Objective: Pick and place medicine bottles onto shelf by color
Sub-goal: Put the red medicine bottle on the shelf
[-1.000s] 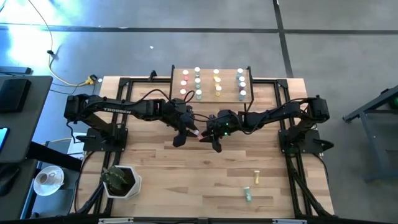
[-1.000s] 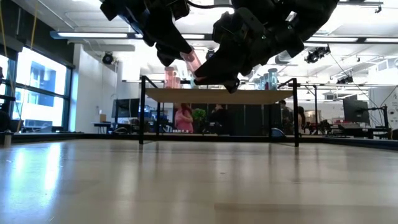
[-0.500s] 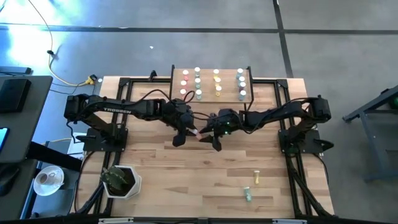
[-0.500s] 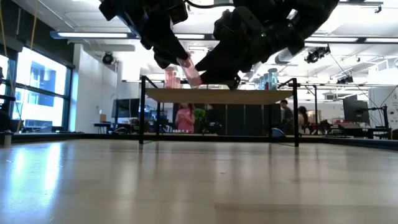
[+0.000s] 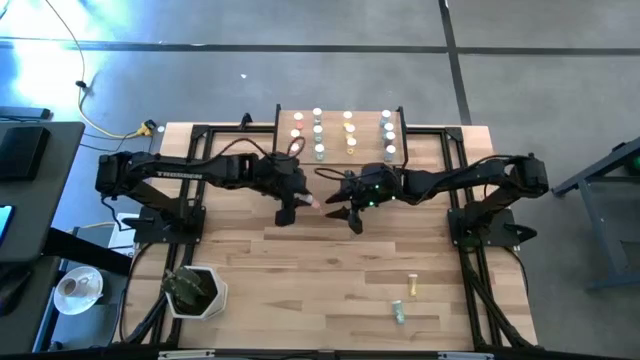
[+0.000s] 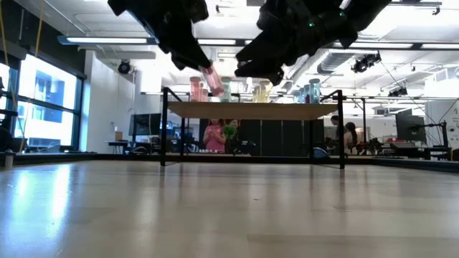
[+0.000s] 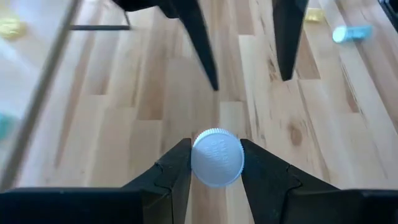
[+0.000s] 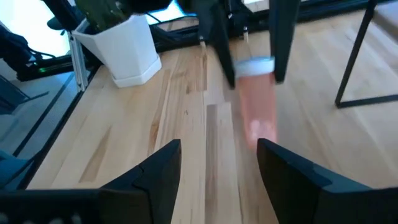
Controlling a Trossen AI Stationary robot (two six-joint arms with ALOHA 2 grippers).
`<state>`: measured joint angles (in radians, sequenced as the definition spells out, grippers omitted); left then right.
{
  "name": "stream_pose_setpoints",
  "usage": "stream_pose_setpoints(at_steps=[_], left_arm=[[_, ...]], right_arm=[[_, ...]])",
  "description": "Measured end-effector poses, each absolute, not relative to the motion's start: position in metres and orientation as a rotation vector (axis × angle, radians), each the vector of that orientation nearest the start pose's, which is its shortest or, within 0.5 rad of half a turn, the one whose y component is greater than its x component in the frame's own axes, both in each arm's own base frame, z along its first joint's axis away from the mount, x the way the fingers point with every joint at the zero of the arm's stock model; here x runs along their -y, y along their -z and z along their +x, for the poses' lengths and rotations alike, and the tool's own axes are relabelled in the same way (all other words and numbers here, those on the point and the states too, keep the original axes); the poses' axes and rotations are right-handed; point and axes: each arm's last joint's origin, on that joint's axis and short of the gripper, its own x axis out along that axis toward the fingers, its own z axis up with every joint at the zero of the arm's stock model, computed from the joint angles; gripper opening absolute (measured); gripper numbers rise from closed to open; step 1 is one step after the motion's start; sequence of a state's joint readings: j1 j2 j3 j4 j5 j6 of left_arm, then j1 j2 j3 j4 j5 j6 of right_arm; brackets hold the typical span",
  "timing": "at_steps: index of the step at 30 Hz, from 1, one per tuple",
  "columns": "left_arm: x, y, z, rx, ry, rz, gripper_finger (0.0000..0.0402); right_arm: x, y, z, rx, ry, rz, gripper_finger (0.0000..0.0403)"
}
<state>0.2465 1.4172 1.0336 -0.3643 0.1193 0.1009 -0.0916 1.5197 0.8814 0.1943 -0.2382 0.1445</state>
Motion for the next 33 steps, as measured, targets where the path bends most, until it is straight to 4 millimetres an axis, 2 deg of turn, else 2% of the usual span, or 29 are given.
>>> stream_pose_setpoints(at_steps=[10, 19, 26, 33], left_arm=[[-0.082, -0.291, 0.265, -0.663, -0.161, -0.040, 0.0115], [-0.096, -0.317, 0.238, -0.578, -0.287, 0.041, 0.0115], [-0.115, -0.335, 0.215, -0.546, -0.462, 0.106, 0.0115], [-0.140, -0.368, 0.200, -0.523, -0.577, 0.137, 0.0115]], right_arm=[[0.030, -0.258, 0.307, -0.376, -0.098, 0.164, 0.0201], [0.031, -0.270, 0.295, -0.368, -0.056, 0.124, 0.0201], [0.034, -0.278, 0.290, -0.339, -0.017, 0.094, 0.0201], [0.040, -0.281, 0.287, -0.330, 0.011, 0.103, 0.0201]])
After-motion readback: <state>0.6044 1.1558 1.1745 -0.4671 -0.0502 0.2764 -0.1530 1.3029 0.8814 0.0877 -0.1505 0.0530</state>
